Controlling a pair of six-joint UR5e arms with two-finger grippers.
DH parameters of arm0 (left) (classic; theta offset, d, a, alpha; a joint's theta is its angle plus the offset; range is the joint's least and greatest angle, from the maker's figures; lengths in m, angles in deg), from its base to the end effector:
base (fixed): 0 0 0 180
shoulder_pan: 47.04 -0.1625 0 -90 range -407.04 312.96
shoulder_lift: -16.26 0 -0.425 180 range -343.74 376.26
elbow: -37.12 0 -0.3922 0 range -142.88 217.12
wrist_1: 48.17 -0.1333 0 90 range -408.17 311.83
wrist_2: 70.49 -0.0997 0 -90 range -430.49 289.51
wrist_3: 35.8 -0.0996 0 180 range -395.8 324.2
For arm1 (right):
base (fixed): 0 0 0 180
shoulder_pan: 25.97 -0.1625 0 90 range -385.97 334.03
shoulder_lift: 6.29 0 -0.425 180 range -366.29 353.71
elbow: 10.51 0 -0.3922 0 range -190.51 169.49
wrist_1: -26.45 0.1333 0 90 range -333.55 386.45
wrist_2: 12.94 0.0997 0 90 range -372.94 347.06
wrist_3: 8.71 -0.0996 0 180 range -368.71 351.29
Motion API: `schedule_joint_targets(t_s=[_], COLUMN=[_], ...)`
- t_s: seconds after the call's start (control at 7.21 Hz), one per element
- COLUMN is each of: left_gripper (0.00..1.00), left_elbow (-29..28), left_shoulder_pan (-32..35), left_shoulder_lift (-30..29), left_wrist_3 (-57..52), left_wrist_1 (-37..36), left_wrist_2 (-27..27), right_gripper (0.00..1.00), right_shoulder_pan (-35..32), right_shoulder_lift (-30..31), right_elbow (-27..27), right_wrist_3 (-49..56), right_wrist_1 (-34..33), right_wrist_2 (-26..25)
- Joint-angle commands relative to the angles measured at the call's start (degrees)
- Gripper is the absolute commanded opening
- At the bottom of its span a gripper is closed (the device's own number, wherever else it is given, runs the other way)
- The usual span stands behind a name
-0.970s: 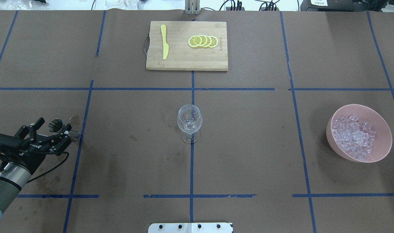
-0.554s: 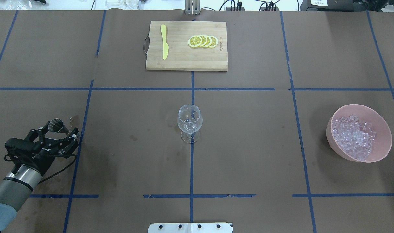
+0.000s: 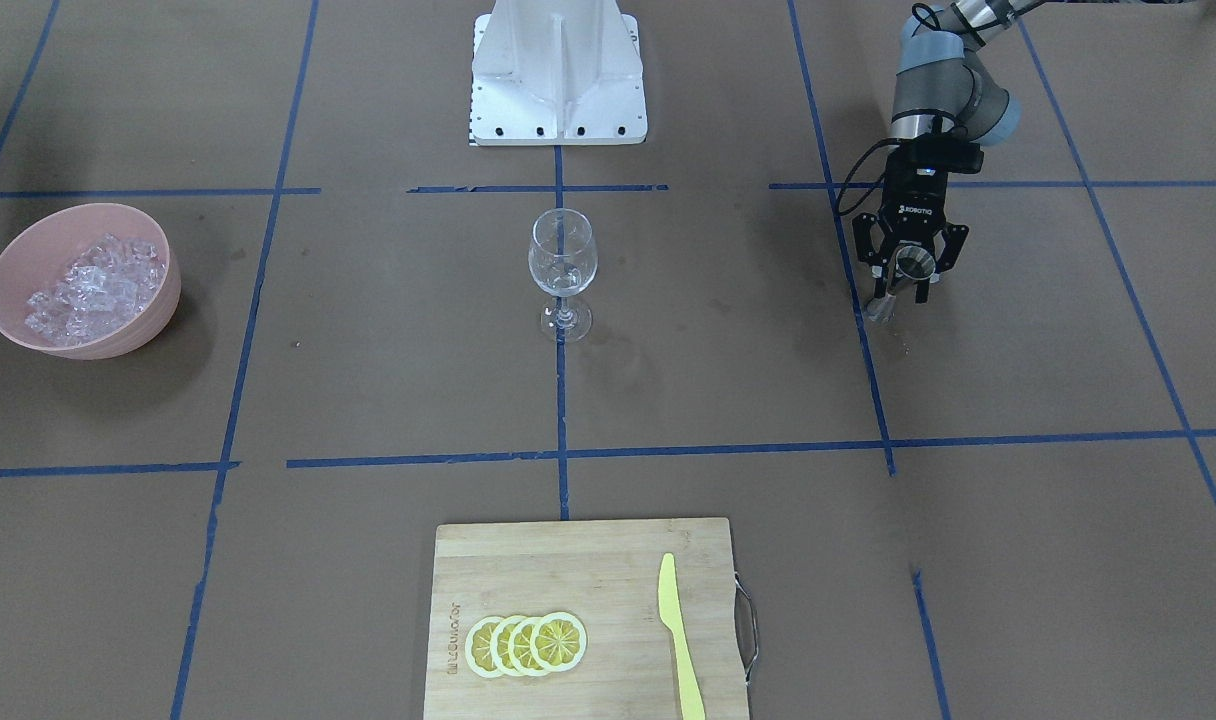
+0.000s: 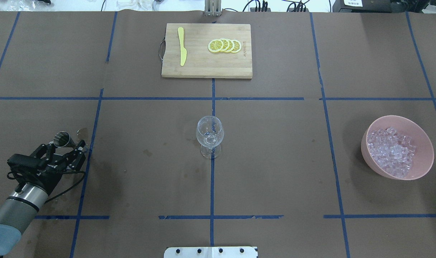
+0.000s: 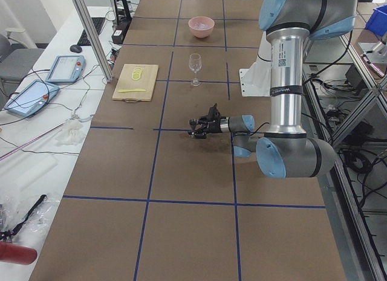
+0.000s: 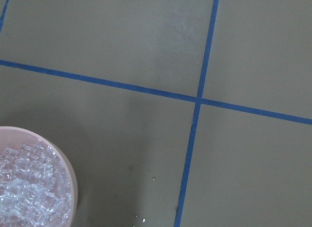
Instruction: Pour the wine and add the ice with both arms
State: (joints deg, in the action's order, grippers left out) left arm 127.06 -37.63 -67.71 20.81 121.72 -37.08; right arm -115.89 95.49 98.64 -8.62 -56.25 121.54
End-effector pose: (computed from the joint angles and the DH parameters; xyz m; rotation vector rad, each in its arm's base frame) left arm 0.3847 -0.2831 0.5463 1.1938 0.7741 -0.2890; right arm 0.0629 -0.4167 0.5717 0.2431 -0.7720 -0.1022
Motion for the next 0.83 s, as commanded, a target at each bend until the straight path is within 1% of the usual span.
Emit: schedule_joint_targets(t_s=[0.0,0.55,0.69], left_gripper=[0.52,0.52,0.3], left_elbow=[-0.64,-0.65,-0.73], left_shoulder_pan=[-0.61,-1.58,-1.58], left_shoulder_lift=[0.03,0.03,0.03], left_wrist_3=[0.25,0.25,0.34], left_wrist_1=[0.0,0.0,0.0], left_wrist_2=[-0.01,-0.01,-0.01], right_gripper=[1.0,1.0,1.0], right_shoulder_pan=[0.0,0.0,0.0], right_shoulder_lift=[-0.01,-0.01,-0.01], right_elbow=[0.01,-0.17,-0.17], right_wrist_3=[0.0,0.0,0.0], right_wrist_1=[0.0,0.0,0.0], right_wrist_2=[0.0,0.0,0.0])
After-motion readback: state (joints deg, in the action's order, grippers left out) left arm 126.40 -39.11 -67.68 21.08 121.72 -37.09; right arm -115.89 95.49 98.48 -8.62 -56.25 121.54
